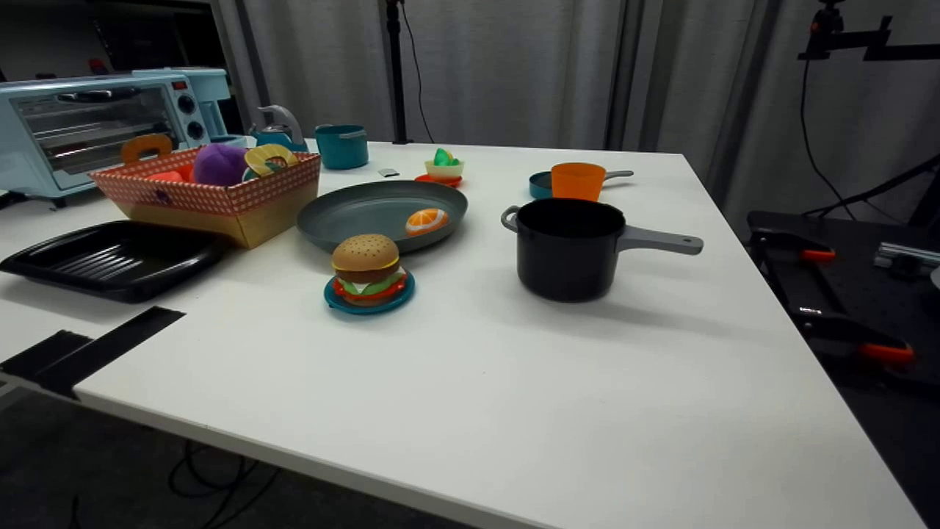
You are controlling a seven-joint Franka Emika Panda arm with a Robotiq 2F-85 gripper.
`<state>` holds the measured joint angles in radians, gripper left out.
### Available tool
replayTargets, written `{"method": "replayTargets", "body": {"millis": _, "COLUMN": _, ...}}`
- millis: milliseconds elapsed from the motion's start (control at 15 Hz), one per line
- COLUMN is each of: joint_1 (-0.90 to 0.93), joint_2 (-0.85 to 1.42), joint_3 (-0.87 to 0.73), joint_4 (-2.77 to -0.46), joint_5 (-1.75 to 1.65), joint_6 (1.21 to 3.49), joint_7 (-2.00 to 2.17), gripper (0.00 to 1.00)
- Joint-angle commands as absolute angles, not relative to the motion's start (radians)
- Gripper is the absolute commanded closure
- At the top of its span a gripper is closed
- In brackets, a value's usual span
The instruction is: Pour the contents of the black pot into the grey plate
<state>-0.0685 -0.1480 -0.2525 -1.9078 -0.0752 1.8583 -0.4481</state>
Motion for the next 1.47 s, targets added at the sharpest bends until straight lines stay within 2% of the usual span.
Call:
{"method": "replayTargets", "body": {"millis": 0, "joint_1": -0.093, "joint_2": -0.145, "joint_3": -0.23, "joint_4": -1.902, "joint_5": -0.071, "joint_6": 1.853, "joint_7": -0.452, "gripper": 0.0}}
{"method": "replayTargets", "body": {"millis": 533, "joint_1": -0.093, "joint_2": -0.16, "joint_3": -0.208, "joint_4": -1.942, "joint_5": -0.098, "joint_6": 1.88, "joint_7": -0.397, "gripper": 0.0}}
{"method": "replayTargets", "body": {"millis": 1400, "joint_1": -0.042, "joint_2": -0.388, "joint_3": -0.104, "joint_4": -2.324, "joint_5": -0.093, "joint_6": 1.825, "joint_7": -0.334, "gripper": 0.0}}
